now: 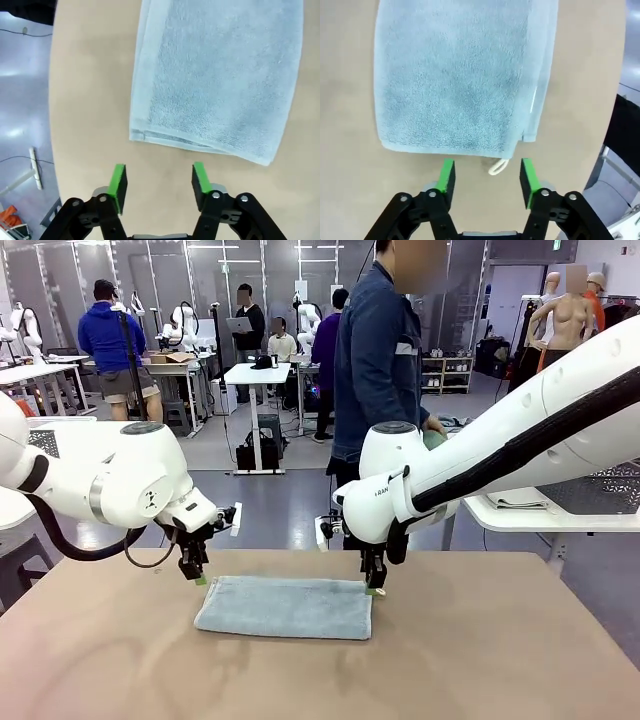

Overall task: Fold the towels and place them in the basket.
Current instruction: When a person lays out a Towel with hook on the table, fold it in half twice.

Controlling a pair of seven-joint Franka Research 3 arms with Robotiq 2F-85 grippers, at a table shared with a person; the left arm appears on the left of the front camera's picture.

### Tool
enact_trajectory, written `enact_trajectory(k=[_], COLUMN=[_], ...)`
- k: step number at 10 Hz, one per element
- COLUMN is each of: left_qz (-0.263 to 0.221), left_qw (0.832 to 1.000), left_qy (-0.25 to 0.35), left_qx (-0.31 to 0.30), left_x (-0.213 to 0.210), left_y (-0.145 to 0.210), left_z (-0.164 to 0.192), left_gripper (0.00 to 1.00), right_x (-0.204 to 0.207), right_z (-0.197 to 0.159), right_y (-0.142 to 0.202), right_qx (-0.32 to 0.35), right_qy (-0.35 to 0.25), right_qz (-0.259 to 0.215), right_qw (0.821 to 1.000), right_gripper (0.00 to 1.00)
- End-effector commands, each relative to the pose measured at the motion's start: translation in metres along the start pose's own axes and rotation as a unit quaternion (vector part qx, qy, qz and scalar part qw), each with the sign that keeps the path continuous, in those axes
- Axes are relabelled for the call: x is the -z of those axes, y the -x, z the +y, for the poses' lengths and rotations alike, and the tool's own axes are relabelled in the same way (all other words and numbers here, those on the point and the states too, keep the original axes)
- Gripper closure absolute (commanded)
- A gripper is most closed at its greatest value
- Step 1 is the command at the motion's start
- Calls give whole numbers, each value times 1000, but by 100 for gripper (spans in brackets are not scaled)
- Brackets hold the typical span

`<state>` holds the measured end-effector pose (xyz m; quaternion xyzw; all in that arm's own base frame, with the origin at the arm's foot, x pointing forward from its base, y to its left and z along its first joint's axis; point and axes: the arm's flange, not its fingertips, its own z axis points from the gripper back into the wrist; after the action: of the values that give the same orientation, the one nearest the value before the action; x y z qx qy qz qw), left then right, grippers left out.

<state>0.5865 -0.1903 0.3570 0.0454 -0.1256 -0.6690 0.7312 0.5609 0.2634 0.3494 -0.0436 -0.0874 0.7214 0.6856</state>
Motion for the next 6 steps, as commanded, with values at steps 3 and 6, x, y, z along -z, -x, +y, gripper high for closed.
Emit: enact_trajectory(k=[3, 6], left_qz=[-40, -66], left_qw=[998, 997], left_qy=[36, 31], left_qx=[-15, -20], left_x=[-77, -144], left_y=[-27, -23], left_z=[-15, -27], left_gripper=[19, 19], right_x=[-65, -135], right_z=[26, 54], right_y=[-44, -62], right_qx=[67, 162], right_qy=[11, 85], right_qz=[-19, 6], right_qw=[997, 983], right_gripper=[22, 22])
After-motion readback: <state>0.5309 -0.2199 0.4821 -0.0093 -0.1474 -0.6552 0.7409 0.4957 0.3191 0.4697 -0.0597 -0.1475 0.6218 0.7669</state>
